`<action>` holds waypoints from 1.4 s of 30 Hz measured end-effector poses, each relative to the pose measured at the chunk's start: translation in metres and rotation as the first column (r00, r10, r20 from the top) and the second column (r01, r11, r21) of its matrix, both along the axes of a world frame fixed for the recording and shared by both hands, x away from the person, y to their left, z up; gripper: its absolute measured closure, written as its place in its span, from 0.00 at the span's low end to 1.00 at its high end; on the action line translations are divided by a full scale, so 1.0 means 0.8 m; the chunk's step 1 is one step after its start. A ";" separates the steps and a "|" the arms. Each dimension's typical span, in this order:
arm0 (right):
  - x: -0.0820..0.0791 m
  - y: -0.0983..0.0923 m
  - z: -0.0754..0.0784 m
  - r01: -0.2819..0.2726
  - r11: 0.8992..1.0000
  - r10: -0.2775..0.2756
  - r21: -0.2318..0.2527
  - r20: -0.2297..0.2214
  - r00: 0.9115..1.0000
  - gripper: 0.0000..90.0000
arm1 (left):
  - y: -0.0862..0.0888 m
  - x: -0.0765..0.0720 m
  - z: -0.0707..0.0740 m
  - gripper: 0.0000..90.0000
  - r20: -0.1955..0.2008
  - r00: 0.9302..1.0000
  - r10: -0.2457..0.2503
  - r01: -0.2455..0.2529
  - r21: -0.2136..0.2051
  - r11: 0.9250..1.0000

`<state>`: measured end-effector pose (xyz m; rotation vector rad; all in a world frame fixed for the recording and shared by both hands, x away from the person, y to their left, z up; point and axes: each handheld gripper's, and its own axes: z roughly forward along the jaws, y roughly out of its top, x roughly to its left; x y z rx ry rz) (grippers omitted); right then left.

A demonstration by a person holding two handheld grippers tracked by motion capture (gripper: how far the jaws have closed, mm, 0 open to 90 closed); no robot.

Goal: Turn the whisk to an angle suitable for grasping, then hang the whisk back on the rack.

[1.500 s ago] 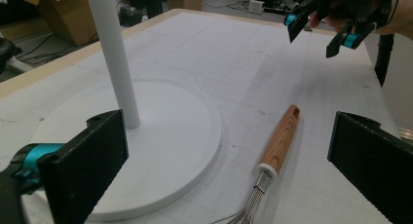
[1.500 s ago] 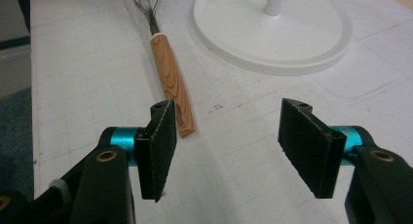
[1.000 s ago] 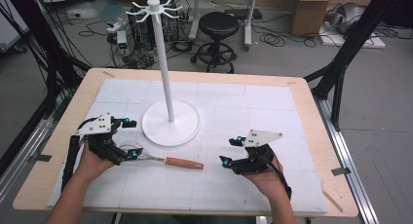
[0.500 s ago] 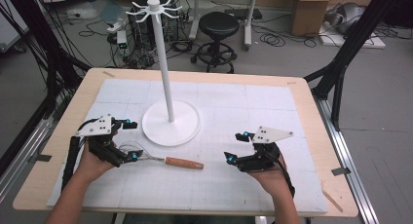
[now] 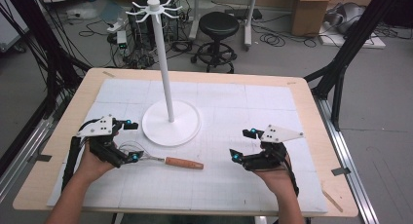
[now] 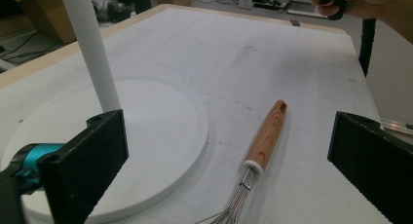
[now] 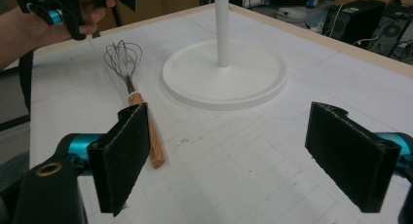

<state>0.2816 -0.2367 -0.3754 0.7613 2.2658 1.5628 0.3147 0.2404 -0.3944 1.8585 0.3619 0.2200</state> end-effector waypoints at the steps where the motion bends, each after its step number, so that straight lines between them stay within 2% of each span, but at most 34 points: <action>1: 0.000 0.000 0.000 0.004 1.000 -0.004 0.001 0.003 1.000 0.17 | 0.000 0.000 0.000 0.02 -0.001 1.000 0.001 -0.001 0.001 1.000; 11: 0.001 -0.003 -0.001 0.012 1.000 -0.012 0.000 0.005 1.000 0.17 | -0.002 -0.002 0.000 0.02 -0.001 1.000 -0.007 0.007 0.012 1.000; 18: 0.000 -0.005 0.003 0.020 1.000 -0.020 0.007 0.013 1.000 0.17 | -0.010 -0.003 0.001 0.02 -0.012 0.999 -0.042 0.042 0.010 0.999; 25: 0.001 -0.006 0.004 0.021 1.000 -0.021 0.002 0.017 1.000 0.17 | -0.031 -0.001 0.010 0.02 -0.013 0.996 -0.083 0.084 0.058 0.995; 28: 0.002 -0.006 0.004 0.020 1.000 -0.020 0.000 0.014 1.000 0.17 | -0.047 0.003 0.012 0.02 -0.034 0.993 -0.109 0.112 0.078 0.991; 32: 0.003 -0.006 0.002 0.019 1.000 -0.019 -0.006 0.011 1.000 0.17 | -0.072 0.006 0.013 0.02 -0.056 0.988 -0.146 0.153 0.151 0.977; 36: 0.003 -0.007 0.003 0.021 1.000 -0.021 -0.002 0.013 1.000 0.17 | -0.101 0.010 0.009 0.02 -0.074 0.980 -0.185 0.197 0.216 0.956; 39: 0.003 -0.007 0.002 0.023 1.000 -0.023 -0.001 0.010 1.000 0.17 | -0.121 0.011 0.004 0.02 -0.088 0.977 -0.194 0.212 0.299 0.930; 42: 0.004 -0.008 0.001 0.024 1.000 -0.024 -0.002 0.012 1.000 0.17 | -0.136 0.012 -0.001 0.09 -0.100 0.970 -0.221 0.243 0.349 0.905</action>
